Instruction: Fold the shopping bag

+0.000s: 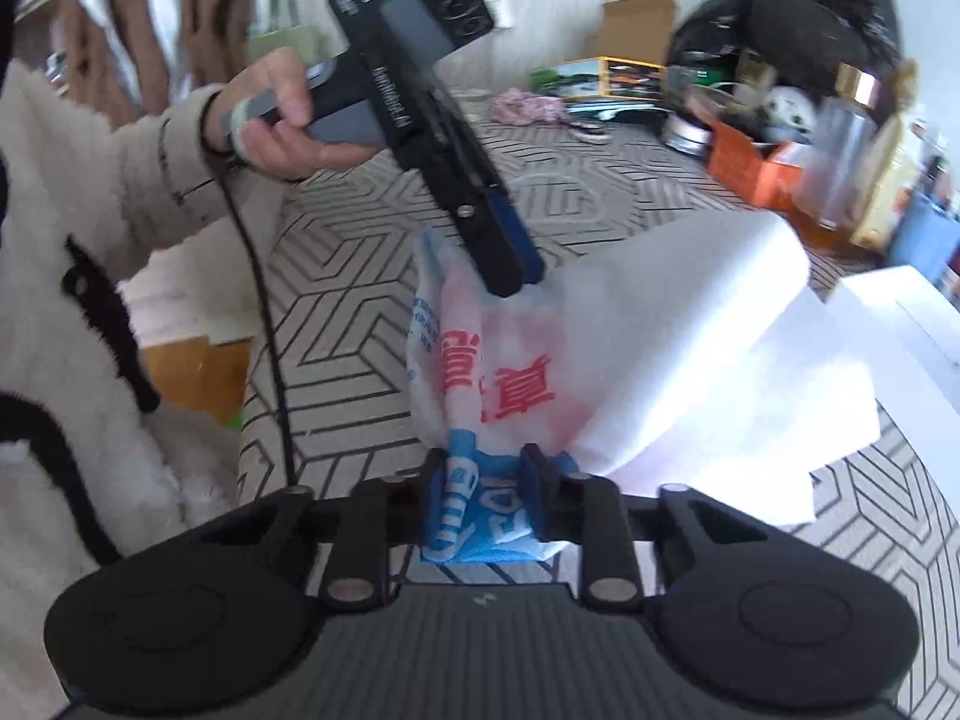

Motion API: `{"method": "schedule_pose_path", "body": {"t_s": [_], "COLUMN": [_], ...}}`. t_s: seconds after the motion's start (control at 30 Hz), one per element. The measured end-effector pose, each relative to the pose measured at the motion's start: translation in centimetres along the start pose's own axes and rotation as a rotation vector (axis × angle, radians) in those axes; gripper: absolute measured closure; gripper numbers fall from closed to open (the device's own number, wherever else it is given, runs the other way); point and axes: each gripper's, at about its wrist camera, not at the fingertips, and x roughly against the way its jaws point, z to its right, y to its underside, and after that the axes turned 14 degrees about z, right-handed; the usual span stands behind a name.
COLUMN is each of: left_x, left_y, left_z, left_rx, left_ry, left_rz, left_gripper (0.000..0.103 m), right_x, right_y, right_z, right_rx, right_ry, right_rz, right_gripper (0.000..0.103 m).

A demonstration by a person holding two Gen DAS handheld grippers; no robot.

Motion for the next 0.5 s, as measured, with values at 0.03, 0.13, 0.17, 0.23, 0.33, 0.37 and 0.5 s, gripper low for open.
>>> {"method": "schedule_pose_path", "body": {"t_s": [0.03, 0.13, 0.17, 0.23, 0.33, 0.37, 0.5], "left_x": [0.1, 0.6, 1.3, 2.9, 4.9, 5.3, 5.1], "left_y": [0.0, 0.2, 0.2, 0.4, 0.6, 0.6, 1.2], "left_z": [0.1, 1.0, 1.6, 3.0, 4.9, 5.5, 7.5], "left_rx": [-0.012, -0.097, -0.157, -0.255, -0.348, -0.366, -0.457], "left_ry": [0.0, -0.009, -0.015, -0.001, 0.033, 0.038, -0.001], "left_rz": [0.002, 0.023, 0.047, 0.098, 0.156, 0.166, 0.168], "left_gripper": [0.037, 0.037, 0.037, 0.037, 0.036, 0.036, 0.036], "right_x": [0.0, -0.7, -1.0, -1.8, -3.4, -3.7, -4.3], "right_y": [-0.1, -1.0, -1.2, -1.3, -0.7, -0.4, 0.7], "right_z": [0.6, 4.1, 5.4, 7.7, 11.1, 11.8, 13.1], "right_rx": [-0.058, -0.295, -0.385, -0.526, -0.738, -0.786, -0.902], "right_ry": [-0.003, -0.064, -0.086, -0.136, -0.213, -0.236, -0.281], "right_rz": [-0.001, -0.062, -0.091, -0.146, -0.219, -0.233, -0.251], "right_gripper": [0.083, 0.087, 0.09, 0.094, 0.098, 0.098, 0.098]}}
